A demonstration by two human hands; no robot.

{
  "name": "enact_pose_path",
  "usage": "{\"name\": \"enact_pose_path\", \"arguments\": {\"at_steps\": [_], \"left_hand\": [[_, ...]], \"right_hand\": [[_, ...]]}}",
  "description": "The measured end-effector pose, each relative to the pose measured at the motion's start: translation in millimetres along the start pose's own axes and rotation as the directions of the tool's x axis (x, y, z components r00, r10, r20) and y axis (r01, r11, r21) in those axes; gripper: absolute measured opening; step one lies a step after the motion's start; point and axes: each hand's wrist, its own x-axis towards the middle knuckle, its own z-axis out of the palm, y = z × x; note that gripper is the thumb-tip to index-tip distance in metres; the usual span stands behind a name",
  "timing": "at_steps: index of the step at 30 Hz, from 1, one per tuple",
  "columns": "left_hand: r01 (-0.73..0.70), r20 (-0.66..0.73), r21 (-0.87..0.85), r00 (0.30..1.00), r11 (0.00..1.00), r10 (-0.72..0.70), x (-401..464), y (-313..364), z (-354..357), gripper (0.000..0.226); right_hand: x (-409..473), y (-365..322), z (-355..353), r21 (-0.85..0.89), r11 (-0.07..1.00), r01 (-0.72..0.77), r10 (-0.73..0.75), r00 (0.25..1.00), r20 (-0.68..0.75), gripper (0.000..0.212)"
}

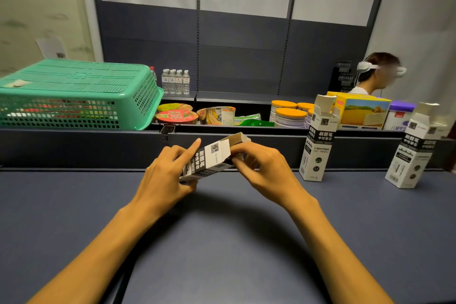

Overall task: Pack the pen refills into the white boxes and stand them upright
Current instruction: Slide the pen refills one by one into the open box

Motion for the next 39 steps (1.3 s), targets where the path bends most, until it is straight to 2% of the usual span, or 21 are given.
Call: {"name": "enact_pose_path", "arguments": {"at_steps": [3, 8, 17, 23, 27, 30, 39], "left_hand": [[0.003, -0.002, -0.002, 1.0, 1.0, -0.003, 0, 0, 0, 0.094], [0.006, 0.0, -0.015, 1.0, 1.0, -0.006, 0, 1, -1, 0.094], [-0.006, -0.003, -0.032, 1.0, 0.999, 0.006, 0, 2, -2, 0.095], [-0.036, 0.01, -0.033, 0.999, 0.999, 0.037, 0, 2, -1, 0.096], [-0.019, 0.009, -0.03, 1.0, 0.999, 0.019, 1, 2, 0, 0.096], [-0.01, 0.005, -0.031, 1.0, 0.999, 0.01, 1, 1, 0, 0.097], [-0.025, 0.013, -0.03, 1.0, 0.999, 0.025, -1, 1, 1, 0.097]], "right_hand": [[0, 1, 2, 0.017, 1.0, 0.016, -0.017, 1.0, 0.023, 0.024], [2, -1, 2, 0.067, 0.998, 0.01, -0.008, 0.999, -0.032, 0.018], [-5, -5, 7, 0.122, 0.984, -0.129, 0.108, 0.981, 0.162, 0.023], [-4, -16, 14, 0.071, 0.98, -0.184, 0.154, 0.939, 0.306, 0.043], [-3, -16, 9, 0.038, 0.992, -0.121, 0.109, 0.966, 0.236, 0.042], [-4, -12, 6, 0.058, 0.989, -0.135, 0.123, 0.977, 0.176, 0.044], [-4, -11, 10, 0.032, 0.993, -0.118, 0.105, 0.958, 0.267, 0.044]]}}
